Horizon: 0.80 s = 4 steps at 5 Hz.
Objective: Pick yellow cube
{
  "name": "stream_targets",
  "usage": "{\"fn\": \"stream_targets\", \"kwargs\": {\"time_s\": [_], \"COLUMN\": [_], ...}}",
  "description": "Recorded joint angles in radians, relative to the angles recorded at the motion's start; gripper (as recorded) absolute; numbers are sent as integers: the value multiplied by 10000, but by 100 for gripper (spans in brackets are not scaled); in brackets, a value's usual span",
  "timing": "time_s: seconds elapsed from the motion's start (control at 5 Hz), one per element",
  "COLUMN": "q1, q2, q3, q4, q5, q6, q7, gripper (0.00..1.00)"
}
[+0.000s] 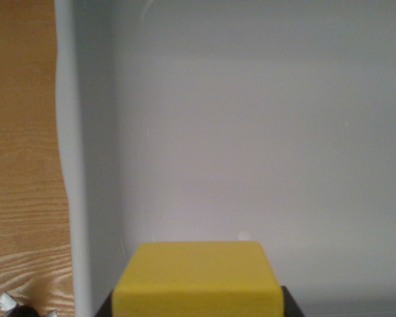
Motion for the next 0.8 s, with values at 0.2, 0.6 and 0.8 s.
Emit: {"fn": "stream_targets", "kwargs": {"time_s": [0.2,0.6,0.8], "q1": [0,-5,-10], "q2": [0,-78,-143], "q3": [0,-2,-3], "q4": [0,165,304], "q5": [0,20,36], "q6": [0,241,443], "q7": [0,-11,-20], "gripper": [100,100,100]}}
